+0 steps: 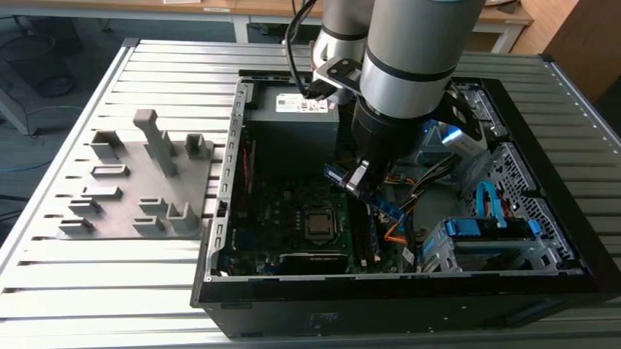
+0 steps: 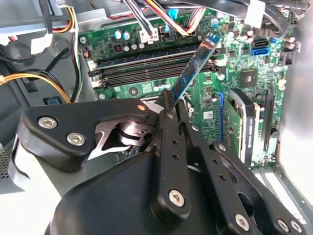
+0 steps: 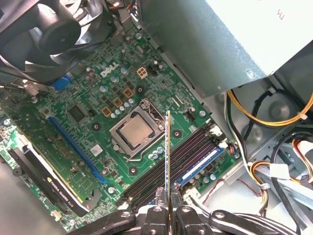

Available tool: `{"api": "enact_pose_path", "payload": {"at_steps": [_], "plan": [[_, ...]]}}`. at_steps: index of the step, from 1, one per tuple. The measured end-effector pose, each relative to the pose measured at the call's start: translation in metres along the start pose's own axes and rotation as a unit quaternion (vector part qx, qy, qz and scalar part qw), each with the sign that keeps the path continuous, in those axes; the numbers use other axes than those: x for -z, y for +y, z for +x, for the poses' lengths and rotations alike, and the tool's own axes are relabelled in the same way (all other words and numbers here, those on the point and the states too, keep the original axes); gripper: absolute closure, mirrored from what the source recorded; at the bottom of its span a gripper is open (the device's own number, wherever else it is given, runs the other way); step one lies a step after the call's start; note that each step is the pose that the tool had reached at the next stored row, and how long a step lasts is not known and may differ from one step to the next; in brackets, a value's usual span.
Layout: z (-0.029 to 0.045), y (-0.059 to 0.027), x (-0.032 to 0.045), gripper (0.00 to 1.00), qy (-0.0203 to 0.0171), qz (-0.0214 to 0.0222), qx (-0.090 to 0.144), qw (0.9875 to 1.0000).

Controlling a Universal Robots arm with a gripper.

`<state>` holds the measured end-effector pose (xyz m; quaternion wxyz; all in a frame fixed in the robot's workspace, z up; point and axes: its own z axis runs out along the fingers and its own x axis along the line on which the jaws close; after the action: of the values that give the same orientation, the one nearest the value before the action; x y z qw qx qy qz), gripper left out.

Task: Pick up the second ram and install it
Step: 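Insert the second ram into the second slot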

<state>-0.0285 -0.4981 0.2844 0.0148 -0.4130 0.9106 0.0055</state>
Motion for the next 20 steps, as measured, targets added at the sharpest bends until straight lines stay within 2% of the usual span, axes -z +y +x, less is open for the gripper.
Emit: {"api": "enact_pose_path", "payload": {"at_steps": [20], "plan": [[0.0000, 0.0000, 0.0000, 0.86, 0.0001, 0.0008, -0.025, 0.9997]]}}
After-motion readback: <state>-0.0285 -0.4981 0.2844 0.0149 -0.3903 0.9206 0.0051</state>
